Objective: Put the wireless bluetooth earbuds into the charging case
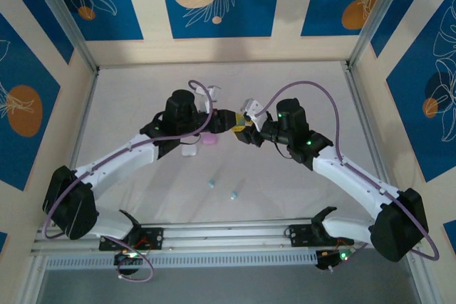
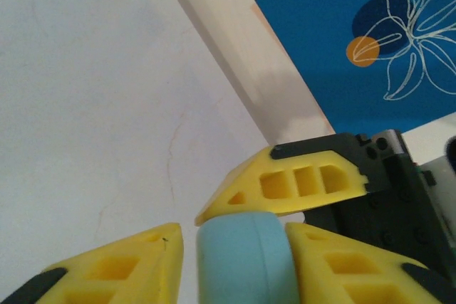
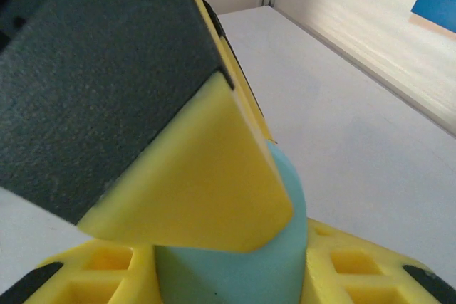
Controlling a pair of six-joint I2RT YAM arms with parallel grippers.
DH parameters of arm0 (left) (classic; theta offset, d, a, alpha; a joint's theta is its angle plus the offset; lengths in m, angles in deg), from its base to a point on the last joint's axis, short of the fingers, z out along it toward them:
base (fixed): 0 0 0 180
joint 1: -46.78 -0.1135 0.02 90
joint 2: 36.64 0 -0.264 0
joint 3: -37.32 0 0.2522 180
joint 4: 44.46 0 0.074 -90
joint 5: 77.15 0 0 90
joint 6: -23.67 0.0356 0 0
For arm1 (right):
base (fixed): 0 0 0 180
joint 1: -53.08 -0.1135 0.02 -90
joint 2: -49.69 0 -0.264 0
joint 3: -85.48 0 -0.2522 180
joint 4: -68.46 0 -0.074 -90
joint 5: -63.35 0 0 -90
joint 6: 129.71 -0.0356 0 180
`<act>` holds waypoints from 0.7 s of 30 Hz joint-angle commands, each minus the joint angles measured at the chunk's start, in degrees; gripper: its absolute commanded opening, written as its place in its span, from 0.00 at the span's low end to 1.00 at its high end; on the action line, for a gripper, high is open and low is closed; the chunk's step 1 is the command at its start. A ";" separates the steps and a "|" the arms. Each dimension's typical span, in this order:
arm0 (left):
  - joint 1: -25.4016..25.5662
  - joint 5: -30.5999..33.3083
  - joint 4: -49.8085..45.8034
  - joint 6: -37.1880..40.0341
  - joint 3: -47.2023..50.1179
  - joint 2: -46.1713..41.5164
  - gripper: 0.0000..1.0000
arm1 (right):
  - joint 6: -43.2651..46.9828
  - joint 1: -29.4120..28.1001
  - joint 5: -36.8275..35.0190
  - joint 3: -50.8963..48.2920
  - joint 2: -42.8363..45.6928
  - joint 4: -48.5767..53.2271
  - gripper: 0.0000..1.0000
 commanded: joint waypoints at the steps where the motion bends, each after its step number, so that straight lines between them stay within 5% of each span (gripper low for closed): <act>1: 0.75 -1.81 0.29 0.04 -2.17 0.67 0.29 | 0.32 -0.65 -1.52 -0.26 1.46 -2.32 0.35; 10: 0.77 3.42 4.04 -7.68 0.15 -2.56 0.04 | 2.04 -0.33 -8.08 -5.59 6.08 -10.95 0.55; 14: 0.71 4.03 11.18 -15.66 2.95 -3.87 0.02 | 7.33 1.44 -3.44 -9.19 7.96 -15.52 0.62; 21: 0.76 0.84 20.97 -25.12 4.83 -2.66 0.01 | 1.80 6.34 5.32 -8.00 8.05 -18.35 0.61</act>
